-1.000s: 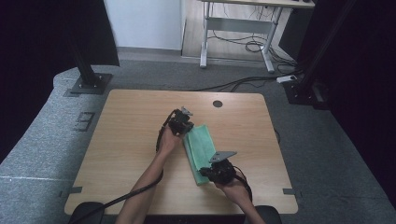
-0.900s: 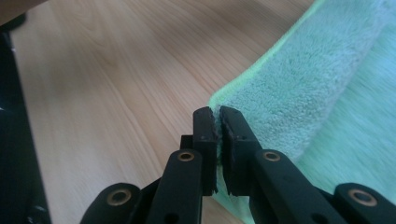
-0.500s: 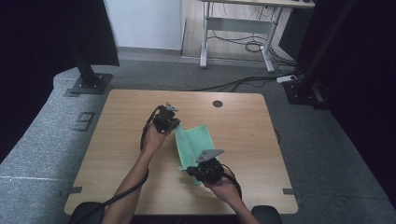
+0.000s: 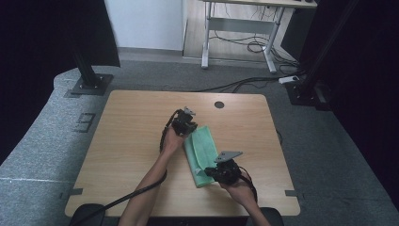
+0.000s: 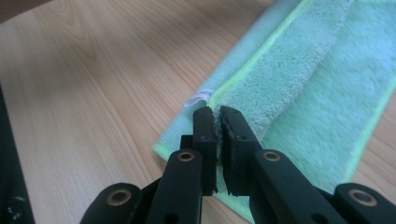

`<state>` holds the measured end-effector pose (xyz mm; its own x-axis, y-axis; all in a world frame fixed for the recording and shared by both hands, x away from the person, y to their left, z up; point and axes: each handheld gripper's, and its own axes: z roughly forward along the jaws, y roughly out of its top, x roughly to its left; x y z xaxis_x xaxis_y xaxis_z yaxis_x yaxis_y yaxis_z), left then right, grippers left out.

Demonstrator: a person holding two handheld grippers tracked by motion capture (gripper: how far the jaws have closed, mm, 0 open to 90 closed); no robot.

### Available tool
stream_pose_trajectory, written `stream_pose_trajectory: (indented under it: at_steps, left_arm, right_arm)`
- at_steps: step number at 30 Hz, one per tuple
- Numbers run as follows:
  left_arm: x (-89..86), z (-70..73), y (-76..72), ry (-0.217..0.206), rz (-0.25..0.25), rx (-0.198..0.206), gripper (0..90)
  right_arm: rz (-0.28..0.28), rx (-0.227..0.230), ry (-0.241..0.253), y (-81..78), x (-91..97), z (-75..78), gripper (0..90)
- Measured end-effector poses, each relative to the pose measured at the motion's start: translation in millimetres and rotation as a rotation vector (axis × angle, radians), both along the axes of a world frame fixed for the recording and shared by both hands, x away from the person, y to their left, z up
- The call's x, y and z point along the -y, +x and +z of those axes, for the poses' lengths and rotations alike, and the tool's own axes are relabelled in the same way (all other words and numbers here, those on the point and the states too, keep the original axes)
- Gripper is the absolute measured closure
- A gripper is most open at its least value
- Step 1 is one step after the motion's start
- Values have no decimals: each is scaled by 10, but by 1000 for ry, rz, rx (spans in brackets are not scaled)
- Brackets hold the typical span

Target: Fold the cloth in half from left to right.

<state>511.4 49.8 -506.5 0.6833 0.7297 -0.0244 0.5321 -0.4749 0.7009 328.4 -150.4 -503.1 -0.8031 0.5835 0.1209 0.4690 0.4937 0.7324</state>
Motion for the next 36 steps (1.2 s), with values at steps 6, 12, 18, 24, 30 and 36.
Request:
stream_pose_trajectory:
  at_steps: [6,12,18,24,30,36]
  left_arm:
    - [75,-114,58,-10,5,-13,817]
    - [134,-196,80,-25,-3,-23,773]
    - [180,-76,33,-24,-17,36,408]
    - [127,134,-38,-24,-32,74,229]
    - [-63,200,-191,-24,-44,59,160]
    - [-304,63,-426,-10,-47,36,147]
  right_arm:
    - [-26,-19,-13,22,98,-66,839]
    - [-44,-33,-23,39,148,-114,837]
    - [-74,-20,-49,51,202,-130,768]
    - [-121,0,-63,44,291,-80,650]
    - [-194,43,-62,70,453,41,535]
    - [-202,35,-54,164,450,51,521]
